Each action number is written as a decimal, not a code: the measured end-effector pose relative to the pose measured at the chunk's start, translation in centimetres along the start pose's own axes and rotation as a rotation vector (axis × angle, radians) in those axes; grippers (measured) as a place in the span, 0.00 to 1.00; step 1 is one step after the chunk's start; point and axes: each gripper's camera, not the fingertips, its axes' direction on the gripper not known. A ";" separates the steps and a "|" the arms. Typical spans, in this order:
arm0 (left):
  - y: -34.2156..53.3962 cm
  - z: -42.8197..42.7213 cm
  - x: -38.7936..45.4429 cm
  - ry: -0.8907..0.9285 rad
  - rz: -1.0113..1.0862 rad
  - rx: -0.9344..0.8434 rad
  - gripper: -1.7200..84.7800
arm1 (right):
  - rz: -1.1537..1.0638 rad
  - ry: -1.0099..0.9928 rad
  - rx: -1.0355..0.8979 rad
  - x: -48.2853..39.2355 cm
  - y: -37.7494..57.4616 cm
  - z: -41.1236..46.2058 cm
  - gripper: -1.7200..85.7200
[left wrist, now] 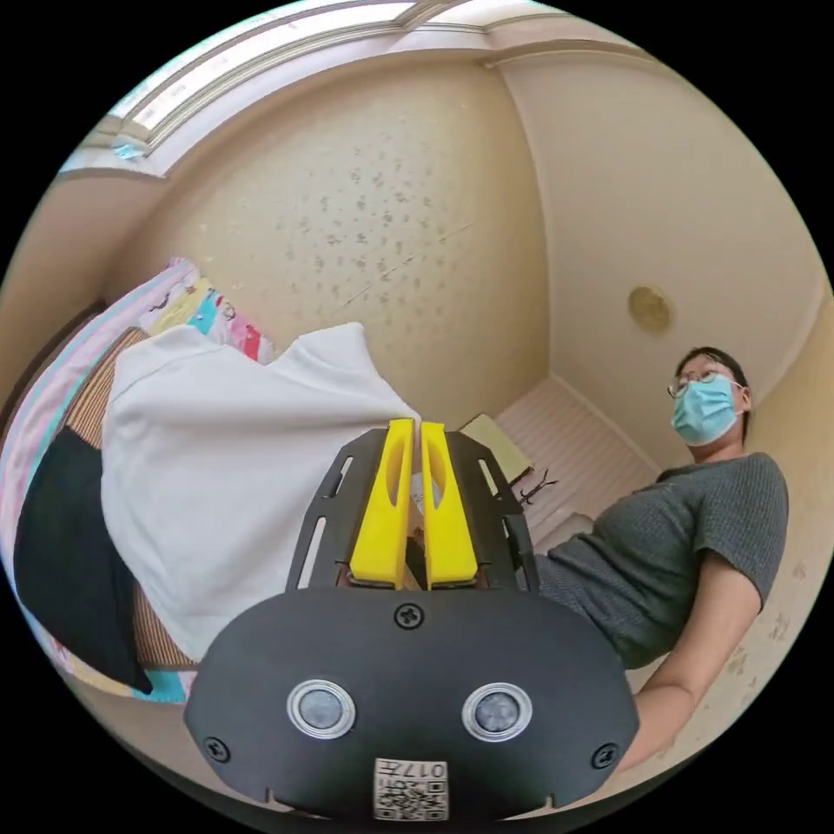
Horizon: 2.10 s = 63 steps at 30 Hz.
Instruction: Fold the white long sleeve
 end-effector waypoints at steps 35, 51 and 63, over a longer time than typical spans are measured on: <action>26.3 19.4 7.0 0.905 0.177 -0.490 0.01 | -1.343 0.212 -0.696 8.8 26.8 14.1 0.09; 45.3 39.6 3.1 -0.040 0.093 -0.801 0.18 | -1.297 0.896 -0.492 15.8 31.0 19.2 0.09; 53.7 51.7 4.9 -0.362 0.323 -0.822 0.10 | -1.203 0.991 -0.539 15.9 33.0 21.2 0.09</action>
